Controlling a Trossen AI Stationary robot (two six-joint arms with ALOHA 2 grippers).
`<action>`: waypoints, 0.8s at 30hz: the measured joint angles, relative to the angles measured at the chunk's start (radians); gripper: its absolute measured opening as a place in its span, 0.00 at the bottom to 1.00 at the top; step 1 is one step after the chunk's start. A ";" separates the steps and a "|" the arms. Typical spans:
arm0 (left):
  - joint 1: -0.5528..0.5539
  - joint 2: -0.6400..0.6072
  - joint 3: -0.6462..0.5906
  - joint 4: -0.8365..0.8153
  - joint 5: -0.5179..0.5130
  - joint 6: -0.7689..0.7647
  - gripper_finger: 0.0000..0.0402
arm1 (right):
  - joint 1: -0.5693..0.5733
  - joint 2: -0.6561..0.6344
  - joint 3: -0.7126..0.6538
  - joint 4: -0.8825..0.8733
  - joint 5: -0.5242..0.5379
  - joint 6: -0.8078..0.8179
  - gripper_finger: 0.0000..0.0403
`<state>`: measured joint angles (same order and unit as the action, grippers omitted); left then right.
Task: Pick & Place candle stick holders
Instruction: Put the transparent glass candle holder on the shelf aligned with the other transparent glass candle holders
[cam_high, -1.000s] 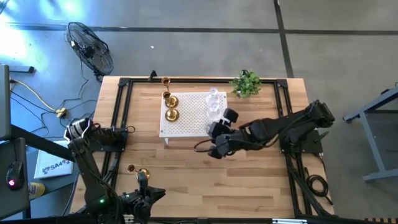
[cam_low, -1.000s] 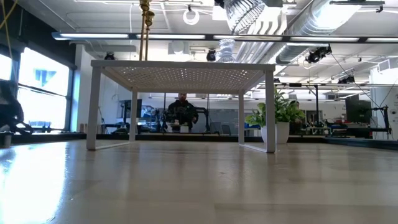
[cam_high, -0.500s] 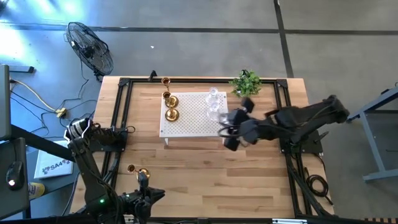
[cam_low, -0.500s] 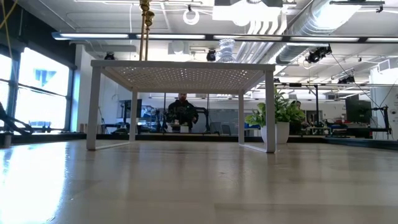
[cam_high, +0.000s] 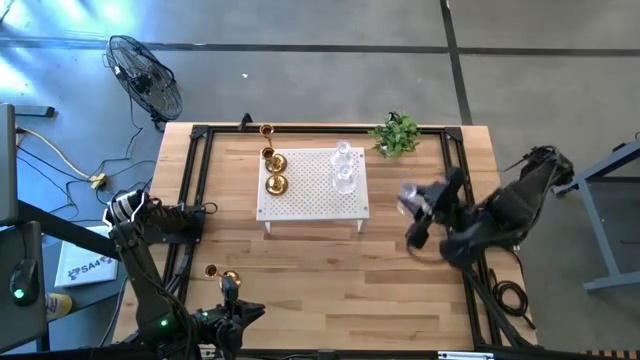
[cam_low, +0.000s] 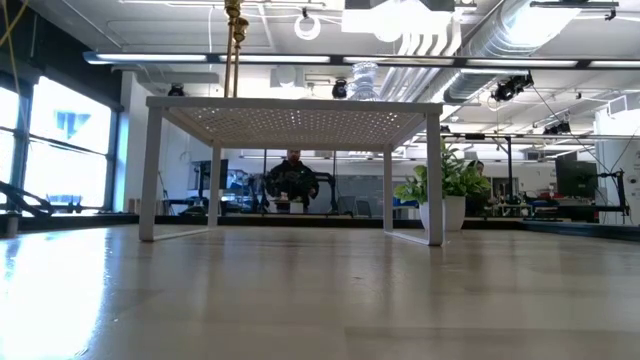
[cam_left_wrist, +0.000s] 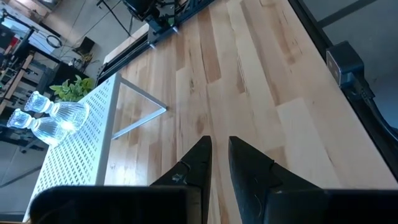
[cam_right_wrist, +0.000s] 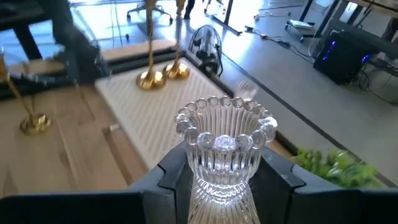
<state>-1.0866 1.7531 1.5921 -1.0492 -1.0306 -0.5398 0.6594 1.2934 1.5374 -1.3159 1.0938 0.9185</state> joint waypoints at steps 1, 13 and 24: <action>0.000 0.000 0.000 0.000 0.000 -0.004 0.13 | 0.019 0.000 -0.037 0.003 0.006 0.026 0.29; 0.001 0.000 0.000 0.000 -0.033 0.009 0.13 | 0.046 0.002 -0.554 0.645 0.109 -0.073 0.29; 0.001 0.000 0.000 -0.027 -0.025 0.011 0.13 | -0.156 0.001 -0.775 1.670 -0.223 -0.846 0.29</action>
<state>-1.0859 1.7531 1.5921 -1.0766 -1.0557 -0.5289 0.5031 1.2945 0.7624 0.3545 0.8712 0.0723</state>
